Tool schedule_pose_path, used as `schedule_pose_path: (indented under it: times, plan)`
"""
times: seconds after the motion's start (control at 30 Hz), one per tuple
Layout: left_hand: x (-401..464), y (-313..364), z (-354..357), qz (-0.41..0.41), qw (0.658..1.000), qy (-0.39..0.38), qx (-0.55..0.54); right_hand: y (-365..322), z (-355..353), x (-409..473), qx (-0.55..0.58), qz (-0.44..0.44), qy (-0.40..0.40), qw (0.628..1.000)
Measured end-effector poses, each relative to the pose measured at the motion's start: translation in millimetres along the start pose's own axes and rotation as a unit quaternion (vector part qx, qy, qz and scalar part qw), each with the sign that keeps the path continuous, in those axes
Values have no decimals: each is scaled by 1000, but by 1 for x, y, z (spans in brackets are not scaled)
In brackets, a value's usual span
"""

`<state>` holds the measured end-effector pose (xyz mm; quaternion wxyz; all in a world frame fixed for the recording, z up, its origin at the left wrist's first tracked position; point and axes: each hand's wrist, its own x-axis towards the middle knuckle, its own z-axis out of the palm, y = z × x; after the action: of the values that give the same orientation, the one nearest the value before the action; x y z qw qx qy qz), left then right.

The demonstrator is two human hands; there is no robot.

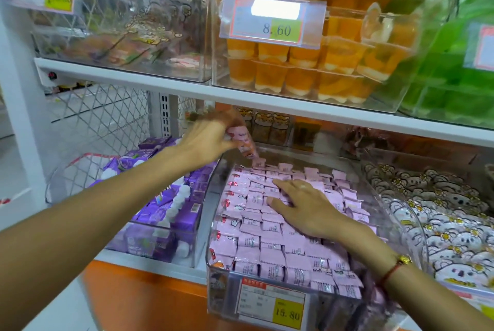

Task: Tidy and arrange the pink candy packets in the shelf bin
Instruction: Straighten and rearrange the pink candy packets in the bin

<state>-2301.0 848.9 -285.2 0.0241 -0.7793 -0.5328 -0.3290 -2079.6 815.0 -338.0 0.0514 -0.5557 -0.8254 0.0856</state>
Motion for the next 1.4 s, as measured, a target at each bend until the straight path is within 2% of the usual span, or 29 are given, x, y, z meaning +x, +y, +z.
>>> schedule_pose_path:
  times: [0.1, 0.23, 0.43, 0.53, 0.67, 0.83, 0.97, 1.03, 1.1, 1.17, 1.2, 1.23, 1.33, 1.4]
  plan:
    - [18, 6, 6, 13, 996, -66, 54, 0, 1, -1, -3, -3, 2, 1000]
    - [44, 15, 13, -16, 990, -107, 95, -1, 0, 0, -2, -8, 2, 1000]
    - [47, 12, 12, -15, 990, -126, 66, -1, -26, 18, 83, -4, -80, 993]
    - [42, 9, 9, -22, 991, -123, 48, -3, -33, 32, 125, -9, -85, 988]
    - [30, 1, 7, -17, 994, -104, 14, 0, -33, 67, -8, -48, 30, 998]
    - [8, -7, 11, 36, 996, -75, -34, 8, -5, 97, -76, -61, -18, 995]
    - [14, -7, 13, 34, 997, -59, -19, 22, -1, 95, -78, -44, -11, 996]
    - [21, -5, 18, 5, 995, -99, 18, 24, -3, 91, -79, -42, -19, 996]
    - [31, -2, 27, -17, 983, -172, 62, 21, -5, 90, -85, -37, -35, 995]
    - [36, 1, 33, -36, 967, -241, 78, 18, -6, 90, -89, -31, -49, 994]
    - [35, 2, 33, -41, 964, -252, 77, 17, -6, 91, -85, -31, -46, 995]
    - [32, 2, 32, -45, 969, -233, 71, 18, -7, 91, -73, -37, -29, 996]
    - [-1, 2, 20, -86, 995, -48, 25, 16, -7, 90, -2, -76, 71, 995]
    - [-37, 10, 10, -131, 990, 30, -46, 9, -4, 93, 24, -101, 95, 990]
